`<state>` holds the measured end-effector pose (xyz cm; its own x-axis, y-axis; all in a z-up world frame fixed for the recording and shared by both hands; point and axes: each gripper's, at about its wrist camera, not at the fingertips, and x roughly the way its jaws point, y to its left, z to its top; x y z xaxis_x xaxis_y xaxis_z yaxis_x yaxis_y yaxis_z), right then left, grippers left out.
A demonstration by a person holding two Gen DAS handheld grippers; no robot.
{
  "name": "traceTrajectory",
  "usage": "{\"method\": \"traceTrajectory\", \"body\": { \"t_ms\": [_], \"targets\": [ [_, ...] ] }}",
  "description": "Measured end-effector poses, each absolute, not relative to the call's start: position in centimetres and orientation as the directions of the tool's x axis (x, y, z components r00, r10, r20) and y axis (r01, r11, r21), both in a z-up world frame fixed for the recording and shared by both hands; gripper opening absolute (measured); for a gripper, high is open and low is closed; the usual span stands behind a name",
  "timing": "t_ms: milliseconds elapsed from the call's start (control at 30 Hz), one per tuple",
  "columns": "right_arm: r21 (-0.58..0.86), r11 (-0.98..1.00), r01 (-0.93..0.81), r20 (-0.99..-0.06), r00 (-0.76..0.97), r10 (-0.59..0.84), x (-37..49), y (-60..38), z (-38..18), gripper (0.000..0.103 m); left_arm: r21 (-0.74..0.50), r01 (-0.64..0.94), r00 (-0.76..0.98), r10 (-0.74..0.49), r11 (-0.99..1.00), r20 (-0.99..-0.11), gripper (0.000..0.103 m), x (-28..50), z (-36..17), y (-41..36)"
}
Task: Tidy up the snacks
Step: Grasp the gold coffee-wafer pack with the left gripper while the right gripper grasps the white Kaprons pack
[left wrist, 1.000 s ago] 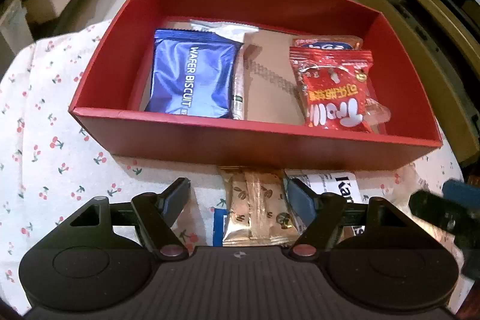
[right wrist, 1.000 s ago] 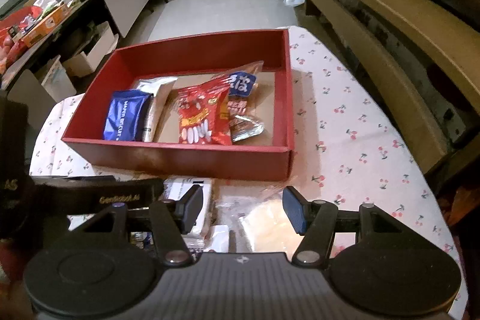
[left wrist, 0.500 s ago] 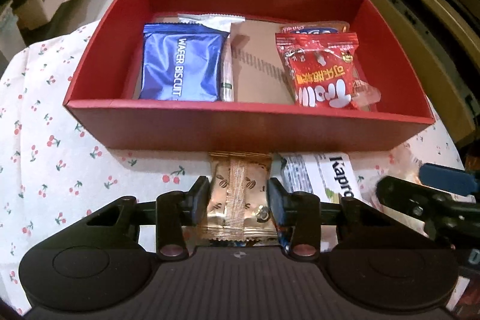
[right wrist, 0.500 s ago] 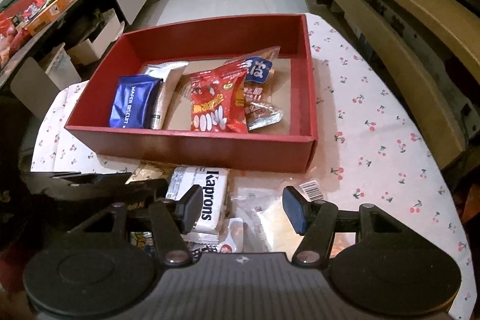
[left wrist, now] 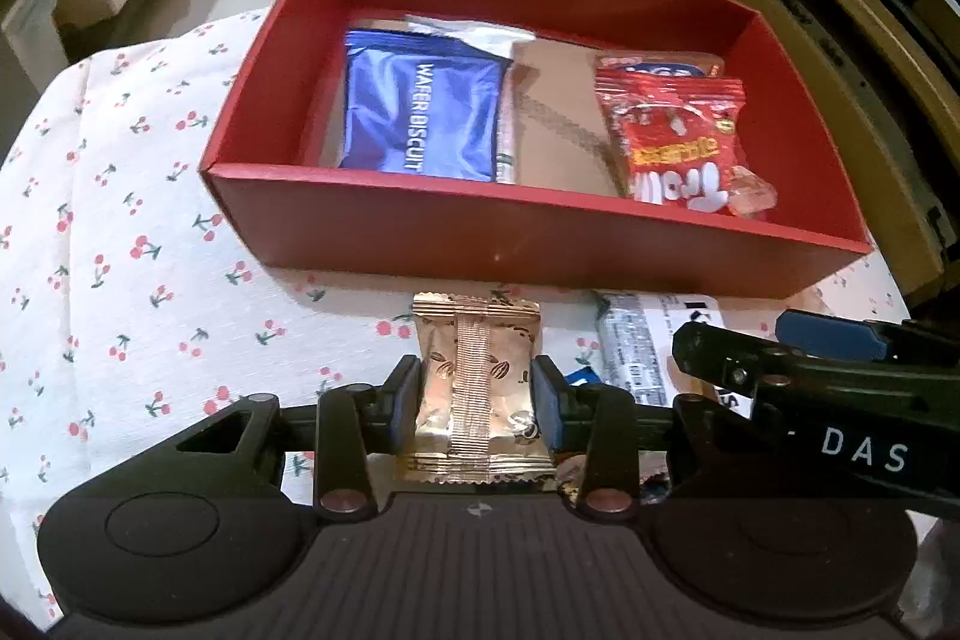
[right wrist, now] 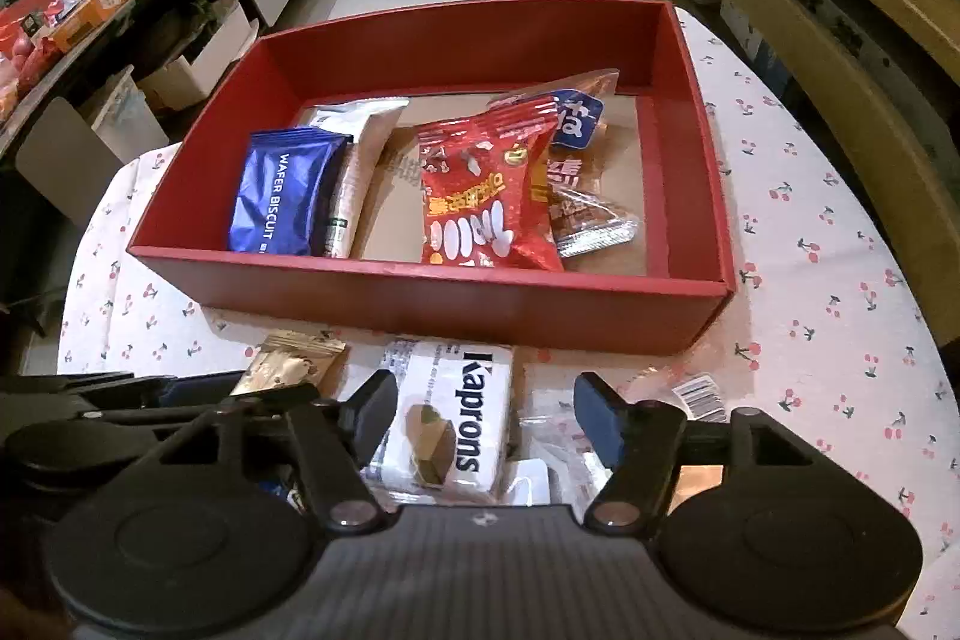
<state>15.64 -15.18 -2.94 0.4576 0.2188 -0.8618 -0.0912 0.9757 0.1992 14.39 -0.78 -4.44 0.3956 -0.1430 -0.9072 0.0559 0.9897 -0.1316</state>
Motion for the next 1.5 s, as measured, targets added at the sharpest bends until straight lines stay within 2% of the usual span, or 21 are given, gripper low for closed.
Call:
{"method": "traceTrajectory", "body": {
  "t_ms": [333, 833, 900, 1400, 1500],
  "targets": [
    [0.203, 0.970, -0.132, -0.854, 0.461, 0.241, 15.6, -13.8, -2.5, 0.073, -0.121, 0.024, 0.392, -0.120, 0.992, -0.912, 0.048, 14.3, -4.4, 0.7],
    [0.168, 0.981, -0.097, -0.891, 0.411, 0.194, 16.6, -13.1, -5.3, 0.072, -0.091, 0.020, 0.401, -0.091, 0.996, -0.911, 0.048, 14.4, -4.6, 0.6],
    [0.154, 0.982, -0.105, -0.892, 0.412, 0.184, 16.5, -12.9, -5.4, 0.065, -0.082, 0.029, 0.405, -0.087, 0.996, -0.910, 0.051, 14.3, -4.7, 0.3],
    [0.136, 0.986, -0.097, -0.882, 0.441, 0.165, 15.9, -14.8, -4.3, 0.065, -0.106, 0.042, 0.402, -0.114, 0.993, -0.908, 0.074, 14.5, -5.0, -0.7],
    [0.153, 0.984, -0.089, -0.880, 0.441, 0.177, 15.9, -15.2, -4.2, 0.065, -0.097, 0.045, 0.407, -0.107, 0.994, -0.907, 0.072, 14.3, -5.0, -0.9]
  ]
}}
